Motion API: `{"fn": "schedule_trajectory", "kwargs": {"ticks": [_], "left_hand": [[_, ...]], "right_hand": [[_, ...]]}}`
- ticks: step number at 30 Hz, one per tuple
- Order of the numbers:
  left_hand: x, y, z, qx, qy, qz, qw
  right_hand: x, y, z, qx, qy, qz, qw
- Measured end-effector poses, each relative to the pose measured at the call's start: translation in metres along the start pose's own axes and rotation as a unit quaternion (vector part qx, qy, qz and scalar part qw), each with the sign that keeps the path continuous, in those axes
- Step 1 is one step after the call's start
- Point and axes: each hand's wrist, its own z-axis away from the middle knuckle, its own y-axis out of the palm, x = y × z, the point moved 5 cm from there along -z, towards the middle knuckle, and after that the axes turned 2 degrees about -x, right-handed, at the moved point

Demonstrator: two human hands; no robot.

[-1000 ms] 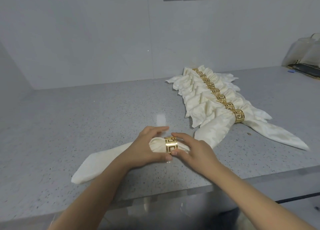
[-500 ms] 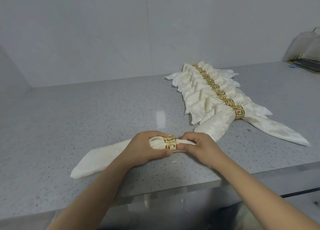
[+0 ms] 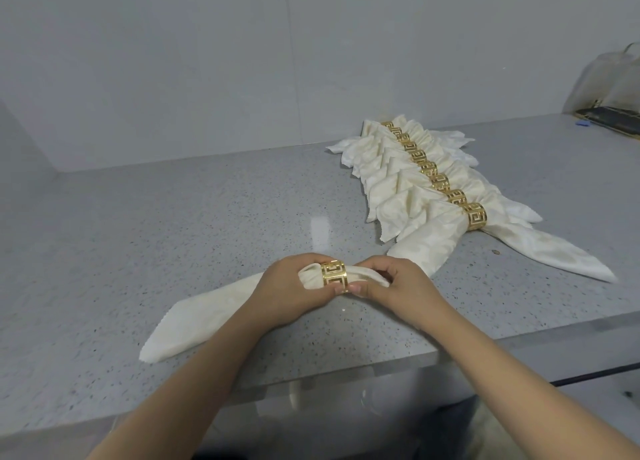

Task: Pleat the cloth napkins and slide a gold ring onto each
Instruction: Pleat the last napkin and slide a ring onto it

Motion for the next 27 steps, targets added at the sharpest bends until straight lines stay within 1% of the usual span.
{"fn": "schedule_trajectory", "kwargs": {"ticks": [7,12,17,23,25,27], "left_hand": [[0.0065,-0.0010,-0.0029,0.032,0.000,-0.001,0.999],[0.0093,-0.0001,-0.0035,0.037,0.001,-0.003,0.999],[0.0070,0.0002,-0.0047,0.019,-0.007,0.011,1.000],[0.0074,-0.0026,-0.0039,0.041,-0.011,0.020,0.999],[0.0077,-0.0034,-0.0043,0.035,-0.013,0.026,0.999],[0.0076,-0.0040,-0.0039,0.025,-0.011,0.031,0.999]], "right_hand": [[0.0008,0.0019,-0.0027,-0.007,0.001,0.016,1.000],[0.0022,0.0015,-0.0032,0.031,0.015,-0.010,0.999],[0.0058,0.0011,-0.0042,0.049,0.040,-0.006,0.998],[0.0047,-0.0017,-0.0074,0.019,0.080,-0.036,0.996],[0.0023,-0.0009,-0.0087,0.010,0.078,-0.019,0.997],[0.0000,0.0002,-0.0095,-0.019,0.066,0.009,0.998]]}}
